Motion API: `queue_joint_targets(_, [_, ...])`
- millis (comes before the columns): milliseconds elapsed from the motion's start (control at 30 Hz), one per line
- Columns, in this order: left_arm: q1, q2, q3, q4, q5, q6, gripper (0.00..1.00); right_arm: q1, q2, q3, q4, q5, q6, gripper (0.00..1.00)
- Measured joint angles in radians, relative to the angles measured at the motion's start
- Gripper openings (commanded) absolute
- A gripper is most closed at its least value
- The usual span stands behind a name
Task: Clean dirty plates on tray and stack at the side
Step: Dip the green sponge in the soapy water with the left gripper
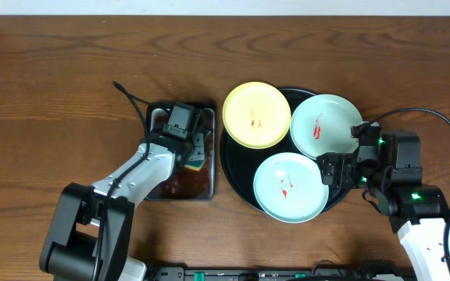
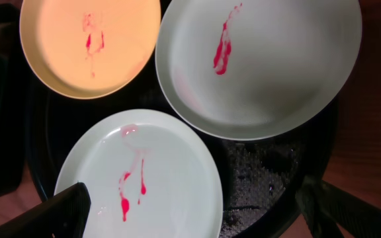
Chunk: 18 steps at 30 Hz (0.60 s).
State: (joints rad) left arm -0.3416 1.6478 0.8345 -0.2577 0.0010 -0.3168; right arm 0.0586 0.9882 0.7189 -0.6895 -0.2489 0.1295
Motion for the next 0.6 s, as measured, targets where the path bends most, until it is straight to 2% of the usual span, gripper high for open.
queue_joint_targets(367, [-0.002, -0.015, 0.0, -0.025, -0.017, -0.001, 0.07, 0.0, 0.0, 0.0, 0.0, 0.002, 0.0, 0.99])
queue_joint_targets(600, [0.0, -0.163, -0.006, -0.113, -0.034, -0.061, 0.07, 0.0, 0.006, 0.0, -0.005, 0.002, 0.0, 0.99])
